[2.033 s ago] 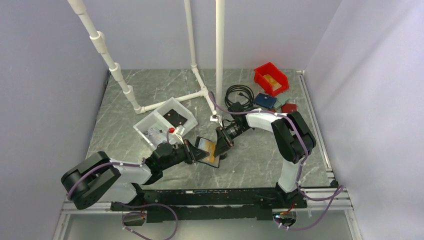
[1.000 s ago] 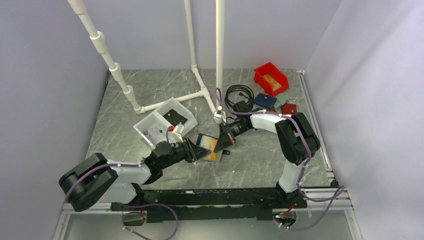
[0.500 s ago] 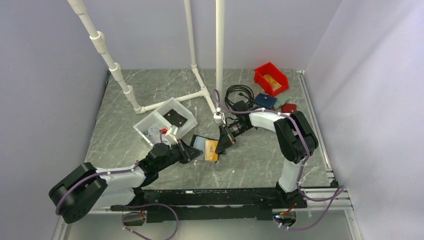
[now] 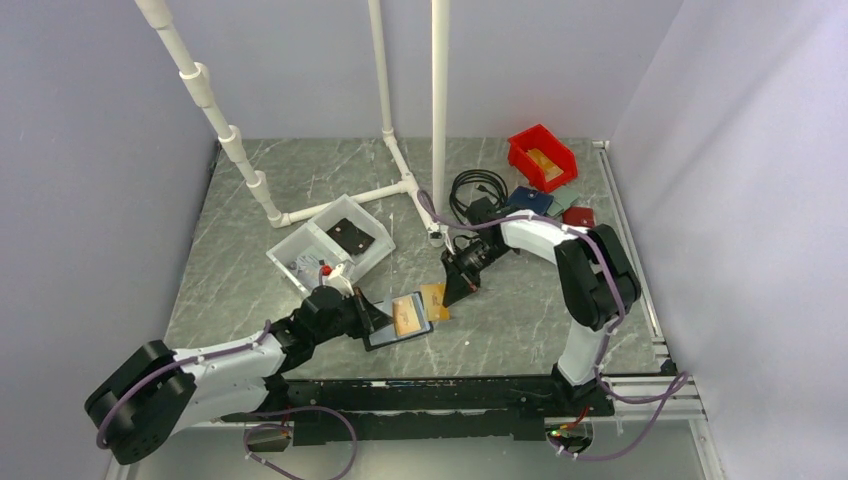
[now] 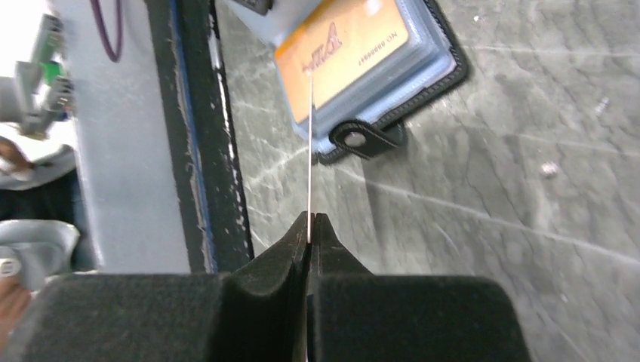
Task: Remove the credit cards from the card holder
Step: Remove the credit card from the card holder, then place the credit card in the storage box.
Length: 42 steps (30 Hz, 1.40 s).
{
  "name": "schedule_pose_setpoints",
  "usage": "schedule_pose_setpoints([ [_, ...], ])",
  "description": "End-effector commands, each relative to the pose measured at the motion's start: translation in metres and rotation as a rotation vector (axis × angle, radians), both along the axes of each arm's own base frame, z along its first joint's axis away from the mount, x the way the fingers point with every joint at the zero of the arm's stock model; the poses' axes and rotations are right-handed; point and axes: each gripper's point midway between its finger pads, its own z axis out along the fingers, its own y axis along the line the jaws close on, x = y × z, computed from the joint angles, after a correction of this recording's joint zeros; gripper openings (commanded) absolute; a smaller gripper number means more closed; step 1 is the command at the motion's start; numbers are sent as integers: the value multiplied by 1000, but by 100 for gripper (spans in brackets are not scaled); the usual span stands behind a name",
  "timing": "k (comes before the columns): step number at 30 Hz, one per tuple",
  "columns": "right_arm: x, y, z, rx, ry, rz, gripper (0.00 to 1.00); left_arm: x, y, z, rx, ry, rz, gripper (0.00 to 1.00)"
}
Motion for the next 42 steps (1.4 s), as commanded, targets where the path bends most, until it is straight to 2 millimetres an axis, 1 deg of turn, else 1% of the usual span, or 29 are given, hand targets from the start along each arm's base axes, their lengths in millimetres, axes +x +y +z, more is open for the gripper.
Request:
schedule_pose_setpoints([
  [1,17,-23,29,-21,-257,57,0,3,3,10,52,-23,-17,0],
  [4,29,-43,43,-26,-328,7,0,1,5,10,77,-31,-31,0],
  [7,50,-70,62,-12,-374,-100,0,0,6,8,87,-33,-46,0],
  [10,72,-104,78,-14,-417,-227,0,-2,4,6,70,-35,-61,0],
  [13,93,-136,86,-66,-475,-330,0,-5,0,6,51,-36,-88,0],
  [16,125,-178,97,-134,-531,-478,0,-7,-4,7,46,-40,-116,0],
  [19,163,-217,111,-192,-601,-619,0,-8,-6,8,37,-46,-130,0],
  [21,185,-238,116,-243,-638,-682,0,-7,-7,9,33,-49,-132,0],
  [23,206,-253,121,-287,-671,-736,0,-7,-6,9,34,-53,-133,0],
  [27,247,-276,132,-349,-740,-839,0,-7,-5,9,40,-57,-130,0],
  [29,269,-287,139,-365,-771,-924,0,-7,-4,9,45,-55,-128,0],
  [34,313,-303,147,-353,-771,-1087,0,-6,-2,9,57,-61,-120,0],
  [35,322,-306,147,-349,-769,-1112,0,-6,-1,9,60,-61,-118,0],
  [37,340,-312,141,-353,-746,-1154,0,-5,-1,9,63,-61,-117,0],
  [42,376,-316,131,-334,-699,-1200,0,-4,-2,10,65,-66,-123,0],
])
